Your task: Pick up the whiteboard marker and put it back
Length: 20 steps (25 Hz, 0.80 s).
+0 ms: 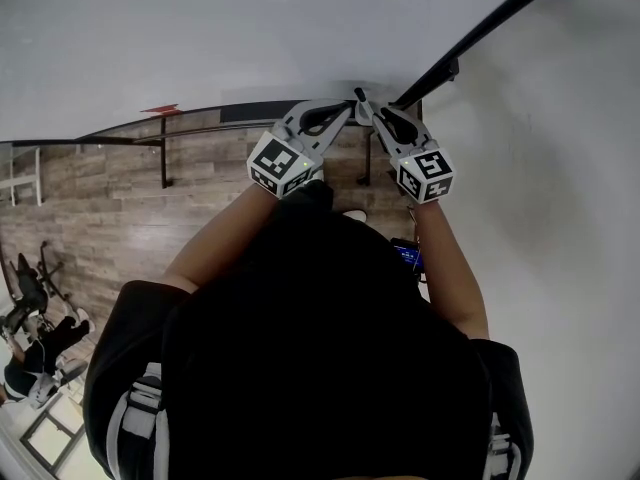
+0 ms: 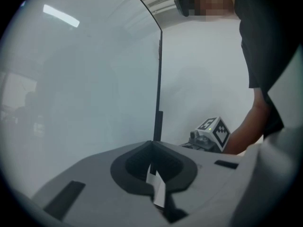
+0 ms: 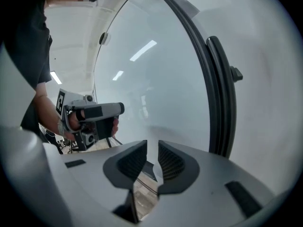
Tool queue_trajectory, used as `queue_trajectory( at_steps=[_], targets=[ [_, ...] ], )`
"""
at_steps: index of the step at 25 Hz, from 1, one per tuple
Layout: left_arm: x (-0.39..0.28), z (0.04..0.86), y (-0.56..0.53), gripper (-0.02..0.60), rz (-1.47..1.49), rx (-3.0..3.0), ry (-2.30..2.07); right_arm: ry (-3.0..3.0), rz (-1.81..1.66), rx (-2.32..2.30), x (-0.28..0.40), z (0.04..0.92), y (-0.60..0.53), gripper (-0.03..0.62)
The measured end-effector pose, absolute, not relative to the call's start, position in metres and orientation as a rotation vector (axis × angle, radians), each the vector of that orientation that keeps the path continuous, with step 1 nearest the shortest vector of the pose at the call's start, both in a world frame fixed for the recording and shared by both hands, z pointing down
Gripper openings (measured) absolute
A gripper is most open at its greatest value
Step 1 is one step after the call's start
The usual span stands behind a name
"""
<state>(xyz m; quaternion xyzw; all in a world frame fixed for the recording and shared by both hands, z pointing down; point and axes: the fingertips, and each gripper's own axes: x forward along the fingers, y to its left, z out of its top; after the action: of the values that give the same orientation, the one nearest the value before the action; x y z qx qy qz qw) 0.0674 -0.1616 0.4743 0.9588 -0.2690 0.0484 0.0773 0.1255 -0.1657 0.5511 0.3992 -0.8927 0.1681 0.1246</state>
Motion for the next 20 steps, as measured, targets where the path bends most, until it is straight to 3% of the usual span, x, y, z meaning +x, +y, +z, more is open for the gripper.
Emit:
queue_trajectory(
  at_steps=[11,20],
  targets=[
    [0.067,0.449,-0.144,0.003,0.139,2.892,-0.806,-2.714,0.385,1.109,0.113,0.467,-0.135,0.013],
    [0.086,0.4,-0.103,0.003,0.039,2.942,-0.747,-2.817,0.238,1.184,0.125,0.399,-0.096,0.003]
  ],
)
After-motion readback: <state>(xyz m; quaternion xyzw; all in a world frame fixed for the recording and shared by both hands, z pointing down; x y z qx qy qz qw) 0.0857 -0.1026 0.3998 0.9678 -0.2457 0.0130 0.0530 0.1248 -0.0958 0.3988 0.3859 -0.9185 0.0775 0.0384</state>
